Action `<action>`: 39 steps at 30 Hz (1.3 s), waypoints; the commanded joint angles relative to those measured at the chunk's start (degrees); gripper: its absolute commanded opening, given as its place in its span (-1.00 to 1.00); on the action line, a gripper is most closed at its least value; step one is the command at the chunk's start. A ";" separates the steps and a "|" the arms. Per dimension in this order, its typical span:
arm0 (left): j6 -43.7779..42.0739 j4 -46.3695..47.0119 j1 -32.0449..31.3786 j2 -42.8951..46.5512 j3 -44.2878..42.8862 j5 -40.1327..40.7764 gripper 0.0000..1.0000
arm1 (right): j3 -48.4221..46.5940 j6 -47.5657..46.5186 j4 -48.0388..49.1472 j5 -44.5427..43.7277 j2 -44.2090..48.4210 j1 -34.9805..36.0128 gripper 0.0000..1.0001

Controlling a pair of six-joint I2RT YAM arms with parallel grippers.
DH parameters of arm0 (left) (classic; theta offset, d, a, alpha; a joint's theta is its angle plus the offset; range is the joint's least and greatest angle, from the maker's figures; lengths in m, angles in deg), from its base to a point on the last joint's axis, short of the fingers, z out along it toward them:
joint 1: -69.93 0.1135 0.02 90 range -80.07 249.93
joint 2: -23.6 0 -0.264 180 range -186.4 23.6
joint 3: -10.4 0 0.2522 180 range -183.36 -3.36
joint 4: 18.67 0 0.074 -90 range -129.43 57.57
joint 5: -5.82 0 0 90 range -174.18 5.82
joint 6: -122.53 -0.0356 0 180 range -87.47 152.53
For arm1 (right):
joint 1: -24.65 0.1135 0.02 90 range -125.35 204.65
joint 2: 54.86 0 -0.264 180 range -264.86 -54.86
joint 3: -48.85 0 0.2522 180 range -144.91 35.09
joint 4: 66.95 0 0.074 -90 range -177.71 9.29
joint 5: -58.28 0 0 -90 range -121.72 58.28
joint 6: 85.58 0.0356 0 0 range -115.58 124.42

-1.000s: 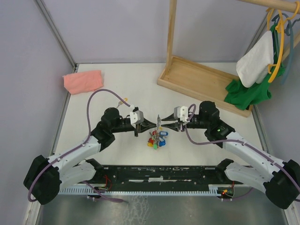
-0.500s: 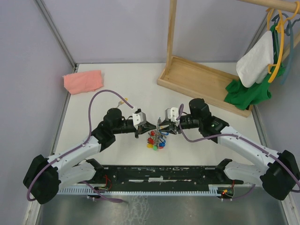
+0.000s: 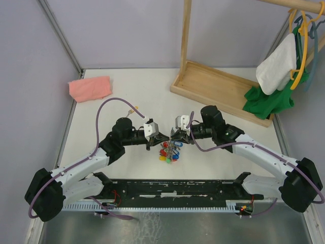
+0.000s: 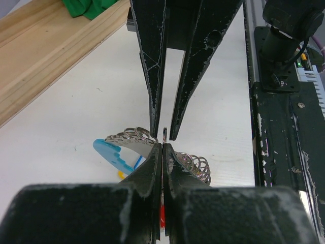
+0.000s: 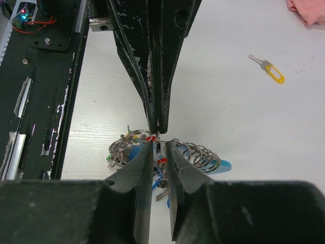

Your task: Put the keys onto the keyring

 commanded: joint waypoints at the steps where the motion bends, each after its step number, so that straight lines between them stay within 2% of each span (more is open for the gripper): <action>1: -2.67 2.59 -0.37 1.30 -3.04 0.50 -0.95 | -2.97 0.11 0.06 -0.26 0.25 0.39 -0.58; 6: -2.88 2.02 -0.64 1.24 -3.28 0.63 -0.95 | -3.62 0.10 -0.99 0.12 -0.27 0.45 -0.72; 22: -3.52 1.33 -1.31 1.42 -3.72 1.47 -0.95 | -5.95 -1.63 -6.50 0.30 -2.41 0.89 -0.74; 24: -3.57 1.27 -1.45 1.45 -3.66 1.62 -0.95 | -6.18 -1.76 -6.79 0.12 -2.60 0.94 -0.77; 28: -3.55 0.63 -1.77 0.95 -4.45 2.21 -0.95 | -6.98 -3.28 -8.67 -1.24 -2.93 1.02 -0.97; 30: -3.19 0.08 -2.30 0.62 -4.83 3.32 -0.94 | -6.94 -4.27 -8.50 -1.81 -2.54 1.02 -0.99; 32: -1.83 0.14 -2.86 0.34 -4.80 5.55 -0.83 | -6.08 -5.50 -7.63 -3.09 -1.84 1.02 -0.99; 36: 4.87 0.06 -3.18 1.30 -5.90 10.53 -0.42 | -3.43 -9.38 -5.96 -4.40 0.60 1.02 -0.99; 39: 9.75 -4.66 -3.06 3.37 -8.39 16.89 -0.28 | -1.53 -12.85 -4.47 -5.10 2.78 1.02 -0.99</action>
